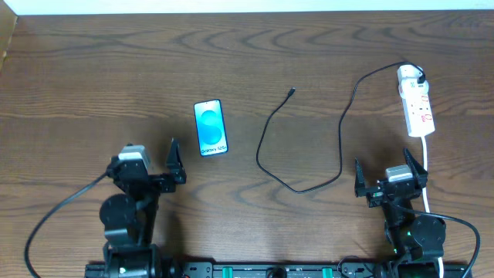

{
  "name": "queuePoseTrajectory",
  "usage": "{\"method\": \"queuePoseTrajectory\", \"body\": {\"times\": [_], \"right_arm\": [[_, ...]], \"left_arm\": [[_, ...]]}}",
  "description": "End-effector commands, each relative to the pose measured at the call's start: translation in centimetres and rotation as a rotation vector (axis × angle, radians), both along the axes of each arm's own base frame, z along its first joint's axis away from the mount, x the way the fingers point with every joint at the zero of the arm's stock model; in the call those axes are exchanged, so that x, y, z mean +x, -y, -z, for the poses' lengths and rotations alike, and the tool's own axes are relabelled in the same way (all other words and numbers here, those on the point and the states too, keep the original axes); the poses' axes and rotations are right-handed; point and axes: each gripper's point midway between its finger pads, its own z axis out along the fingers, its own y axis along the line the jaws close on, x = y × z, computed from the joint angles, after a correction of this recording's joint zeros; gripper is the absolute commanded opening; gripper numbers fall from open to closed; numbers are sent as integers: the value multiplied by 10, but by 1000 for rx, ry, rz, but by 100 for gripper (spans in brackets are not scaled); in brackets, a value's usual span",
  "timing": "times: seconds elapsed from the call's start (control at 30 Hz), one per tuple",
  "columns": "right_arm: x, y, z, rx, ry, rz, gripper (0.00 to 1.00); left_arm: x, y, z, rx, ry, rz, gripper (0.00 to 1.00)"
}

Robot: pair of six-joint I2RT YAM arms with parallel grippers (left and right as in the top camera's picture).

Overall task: Plug charger to phone and switch on socket
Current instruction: 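Move the left gripper forward over the blue-screened phone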

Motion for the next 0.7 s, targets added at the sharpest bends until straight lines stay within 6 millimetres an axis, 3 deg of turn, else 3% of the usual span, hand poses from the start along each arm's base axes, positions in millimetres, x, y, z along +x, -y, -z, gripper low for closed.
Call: {"method": "queuePoseTrajectory", "body": {"times": [0.0,0.33,0.67], "right_arm": [[-1,-3,0,9,-1,-12,99],[-1,-3,0,10,-1,-12,99],[-1,-3,0,10,-1,-12,99]], "left_arm": [[7,9,-19,-19,-12,51,98],[40,17,-57,-60,-233,107,98],[80,19,-75,-91,-504,117,98]]}}
